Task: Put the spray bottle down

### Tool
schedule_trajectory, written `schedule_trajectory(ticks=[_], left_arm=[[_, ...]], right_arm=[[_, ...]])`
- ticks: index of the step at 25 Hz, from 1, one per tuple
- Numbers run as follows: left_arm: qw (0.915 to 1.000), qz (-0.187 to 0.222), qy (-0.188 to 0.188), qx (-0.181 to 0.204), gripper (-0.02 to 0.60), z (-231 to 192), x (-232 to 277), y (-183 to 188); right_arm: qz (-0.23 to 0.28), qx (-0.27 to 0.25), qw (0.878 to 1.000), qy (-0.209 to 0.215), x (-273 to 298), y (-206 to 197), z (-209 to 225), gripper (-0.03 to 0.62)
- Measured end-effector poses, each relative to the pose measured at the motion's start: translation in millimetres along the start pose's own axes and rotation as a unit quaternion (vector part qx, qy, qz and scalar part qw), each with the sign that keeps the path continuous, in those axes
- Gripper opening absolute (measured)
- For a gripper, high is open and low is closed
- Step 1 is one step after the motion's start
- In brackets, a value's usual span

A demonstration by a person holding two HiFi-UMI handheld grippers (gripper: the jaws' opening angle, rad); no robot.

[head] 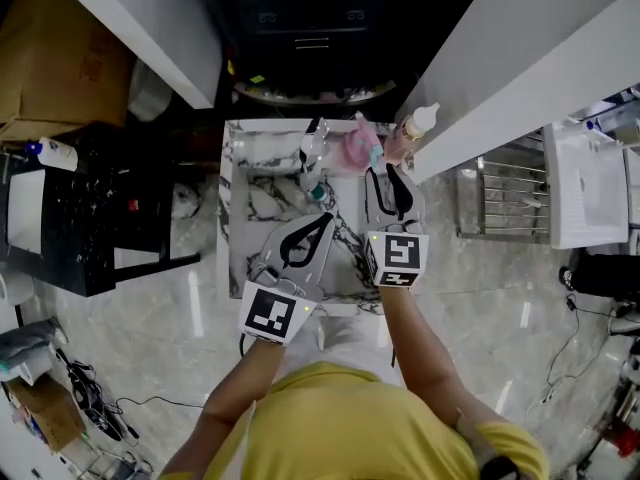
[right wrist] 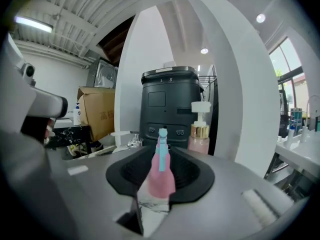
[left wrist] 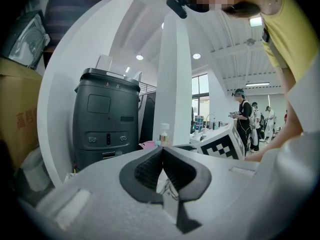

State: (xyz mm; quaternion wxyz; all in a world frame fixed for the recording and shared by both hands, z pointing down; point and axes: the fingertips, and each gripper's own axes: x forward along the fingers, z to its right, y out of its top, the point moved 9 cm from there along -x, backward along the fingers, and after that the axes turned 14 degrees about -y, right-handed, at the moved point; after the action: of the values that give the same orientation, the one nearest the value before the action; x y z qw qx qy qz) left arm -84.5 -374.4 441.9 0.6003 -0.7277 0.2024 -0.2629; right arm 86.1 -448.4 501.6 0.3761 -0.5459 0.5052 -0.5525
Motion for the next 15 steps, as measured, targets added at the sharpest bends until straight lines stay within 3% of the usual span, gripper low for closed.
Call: schedule_trajectory(ticks=[3,5,15], left_arm=[[0.9999,0.009,0.009,0.001,0.002,7,-11,10],[0.9998,0.019,0.01,0.003,0.002,12,-19,17],[0.9975,0.062,0.004,0.033,0.002,47,-49,56]], right_arm=[[0.017,0.0,1.0,-0.009,-24,15,4,0.025],[0.027,0.004,1.0,-0.01,-39,27,5,0.0],[0.075,0.028,0.997,-0.009,-128,92,18,0.0]])
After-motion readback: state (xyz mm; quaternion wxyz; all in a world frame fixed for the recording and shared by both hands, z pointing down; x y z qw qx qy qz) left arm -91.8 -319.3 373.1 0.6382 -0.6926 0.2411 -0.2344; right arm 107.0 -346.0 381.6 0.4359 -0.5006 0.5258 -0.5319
